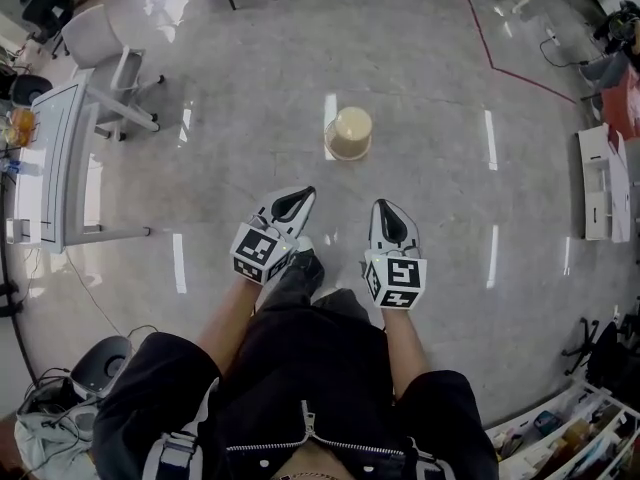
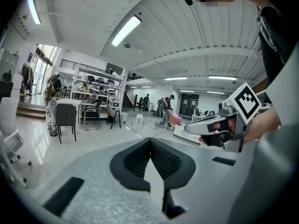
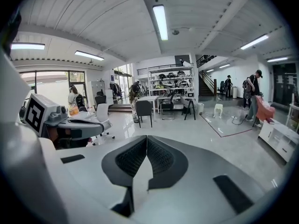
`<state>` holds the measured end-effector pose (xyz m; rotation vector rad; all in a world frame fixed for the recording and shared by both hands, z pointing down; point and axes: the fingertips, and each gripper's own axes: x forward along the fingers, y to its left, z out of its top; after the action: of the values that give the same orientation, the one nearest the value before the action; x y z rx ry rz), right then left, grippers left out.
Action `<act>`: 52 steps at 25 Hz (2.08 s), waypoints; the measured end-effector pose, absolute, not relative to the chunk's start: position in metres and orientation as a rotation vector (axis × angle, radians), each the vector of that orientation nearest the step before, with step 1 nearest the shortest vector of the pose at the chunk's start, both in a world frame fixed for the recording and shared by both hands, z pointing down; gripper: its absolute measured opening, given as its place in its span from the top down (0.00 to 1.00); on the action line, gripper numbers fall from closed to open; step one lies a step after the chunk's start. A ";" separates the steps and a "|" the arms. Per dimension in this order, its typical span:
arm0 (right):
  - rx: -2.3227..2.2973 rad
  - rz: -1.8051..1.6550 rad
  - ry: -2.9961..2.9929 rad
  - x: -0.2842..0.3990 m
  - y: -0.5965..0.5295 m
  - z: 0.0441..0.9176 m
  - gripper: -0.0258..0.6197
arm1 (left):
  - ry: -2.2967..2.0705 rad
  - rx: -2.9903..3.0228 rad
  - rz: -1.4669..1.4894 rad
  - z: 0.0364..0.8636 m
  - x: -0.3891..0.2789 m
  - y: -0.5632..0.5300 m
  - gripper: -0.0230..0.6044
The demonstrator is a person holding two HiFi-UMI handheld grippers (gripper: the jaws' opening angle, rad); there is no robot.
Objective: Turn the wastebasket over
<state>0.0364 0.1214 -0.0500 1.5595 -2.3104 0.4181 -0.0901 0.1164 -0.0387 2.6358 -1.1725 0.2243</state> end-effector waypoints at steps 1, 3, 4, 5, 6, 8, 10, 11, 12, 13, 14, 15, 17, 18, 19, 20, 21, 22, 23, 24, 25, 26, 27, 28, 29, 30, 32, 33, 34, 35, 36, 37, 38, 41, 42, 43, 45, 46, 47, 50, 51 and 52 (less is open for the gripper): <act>1.554 0.411 -2.305 0.035 0.113 -0.048 0.94 | -1.171 2.634 0.231 -0.036 -0.093 0.107 0.95; 1.545 0.396 -2.294 0.034 0.096 -0.045 0.94 | -1.165 2.637 0.240 -0.029 -0.097 0.090 0.95; 1.541 0.391 -2.289 0.033 0.087 -0.042 0.94 | -1.163 2.638 0.240 -0.025 -0.098 0.081 0.95; 1.539 0.388 -2.285 0.032 0.079 -0.039 0.94 | -1.160 2.637 0.241 -0.021 -0.101 0.073 0.95; 1.538 0.387 -2.280 0.031 0.072 -0.035 0.94 | -1.155 2.636 0.246 -0.016 -0.102 0.066 0.95; 1.540 0.384 -2.270 0.031 0.056 -0.026 0.94 | -1.141 2.635 0.263 -0.004 -0.104 0.051 0.95; 1.543 0.384 -2.262 0.034 0.038 -0.015 0.94 | -1.135 2.635 0.273 0.008 -0.102 0.034 0.95; 1.543 0.387 -2.259 0.036 0.028 -0.008 0.94 | -1.134 2.633 0.275 0.014 -0.101 0.025 0.95; 1.541 0.391 -2.256 0.040 0.017 0.001 0.94 | -1.133 2.633 0.276 0.021 -0.098 0.015 0.95; 1.537 0.398 -2.254 0.044 0.006 0.012 0.94 | -1.133 2.634 0.277 0.029 -0.094 0.005 0.95; 1.531 0.407 -2.252 0.048 -0.005 0.024 0.94 | -1.132 2.638 0.279 0.038 -0.089 -0.005 0.95; 1.523 0.418 -2.249 0.052 -0.015 0.037 0.94 | -1.130 2.641 0.284 0.047 -0.084 -0.014 0.95; 1.506 0.436 -2.245 0.060 -0.038 0.065 0.94 | -1.130 2.644 0.297 0.069 -0.074 -0.035 0.95; 1.497 0.437 -2.243 0.064 -0.049 0.080 0.94 | -1.130 2.642 0.301 0.083 -0.069 -0.046 0.95; 1.486 0.435 -2.241 0.070 -0.061 0.097 0.94 | -1.130 2.638 0.301 0.099 -0.064 -0.057 0.95; 1.477 0.430 -2.241 0.075 -0.073 0.116 0.94 | -1.128 2.635 0.299 0.117 -0.058 -0.069 0.95; 1.469 0.419 -2.245 0.080 -0.087 0.136 0.94 | -1.127 2.636 0.298 0.137 -0.053 -0.081 0.95; 1.464 0.404 -2.252 0.086 -0.101 0.157 0.94 | -1.128 2.643 0.299 0.160 -0.049 -0.093 0.95; 1.459 0.387 -2.260 0.090 -0.116 0.180 0.94 | -1.130 2.652 0.299 0.183 -0.045 -0.106 0.95; 1.453 0.370 -2.268 0.095 -0.130 0.204 0.94 | -1.130 2.662 0.295 0.208 -0.042 -0.118 0.95; 1.447 0.353 -2.274 0.099 -0.143 0.229 0.94 | -1.129 2.673 0.293 0.233 -0.039 -0.129 0.95; 1.439 0.334 -2.280 0.103 -0.155 0.254 0.94 | -1.128 2.682 0.295 0.261 -0.037 -0.140 0.95; 1.426 0.315 -2.286 0.106 -0.166 0.280 0.94 | -1.128 2.688 0.303 0.290 -0.036 -0.150 0.95; 1.409 0.296 -2.292 0.107 -0.176 0.306 0.94 | -1.132 2.691 0.315 0.319 -0.038 -0.160 0.95; 1.388 0.275 -2.296 0.108 -0.186 0.332 0.94 | -1.138 2.691 0.325 0.347 -0.040 -0.170 0.95; 1.365 0.250 -2.301 0.108 -0.195 0.356 0.94 | -1.147 2.690 0.331 0.373 -0.043 -0.179 0.95; 1.323 0.192 -2.308 0.110 -0.212 0.400 0.94 | -1.158 2.701 0.335 0.419 -0.047 -0.195 0.95; 1.308 0.164 -2.309 0.112 -0.219 0.420 0.94 | -1.157 2.715 0.342 0.441 -0.047 -0.202 0.95; 1.298 0.140 -2.310 0.115 -0.225 0.439 0.94 | -1.153 2.733 0.354 0.461 -0.046 -0.207 0.95; 1.292 0.118 -2.310 0.118 -0.230 0.457 0.94 | -1.147 2.756 0.367 0.479 -0.045 -0.213 0.95; 1.286 0.097 -2.309 0.120 -0.234 0.473 0.94 | -1.142 2.781 0.378 0.494 -0.043 -0.220 0.95; 1.278 0.077 -2.309 0.123 -0.238 0.488 0.94 | -1.140 2.805 0.385 0.508 -0.042 -0.227 0.95; 1.271 0.060 -2.311 0.124 -0.241 0.502 0.94 | -1.140 2.827 0.387 0.519 -0.041 -0.233 0.95; 1.252 0.016 -2.319 0.128 -0.248 0.538 0.94 | -1.144 2.879 0.378 0.548 -0.039 -0.248 0.95; 1.245 -0.001 -2.321 0.128 -0.252 0.546 0.94 | -1.145 2.890 0.376 0.557 -0.038 -0.253 0.95; 1.236 -0.019 -2.320 0.128 -0.255 0.554 0.94 | -1.143 2.896 0.377 0.565 -0.039 -0.257 0.95; 1.222 -0.046 -2.307 0.126 -0.258 0.570 0.94 | -1.133 2.904 0.392 0.584 -0.040 -0.261 0.95; 1.225 -0.052 -2.303 0.126 -0.259 0.577 0.94 | -1.128 2.906 0.400 0.594 -0.041 -0.262 0.95; 1.236 -0.051 -2.304 0.126 -0.260 0.584 0.94 | -1.123 2.904 0.401 0.603 -0.042 -0.262 0.95; 1.278 -0.042 -2.314 0.133 -0.268 0.601 0.94 | -1.111 2.899 0.395 0.624 -0.048 -0.266 0.95; 1.281 -0.040 -2.315 0.135 -0.270 0.608 0.94 | -1.101 2.916 0.424 0.630 -0.049 -0.266 0.95; 1.282 -0.036 -2.315 0.138 -0.271 0.615 0.94 | -1.083 2.943 0.472 0.636 -0.050 -0.265 0.95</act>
<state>0.1375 -0.2708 0.6146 1.2815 -2.3148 -0.0358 -0.0496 -0.2652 0.6361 2.9433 -1.0832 0.4723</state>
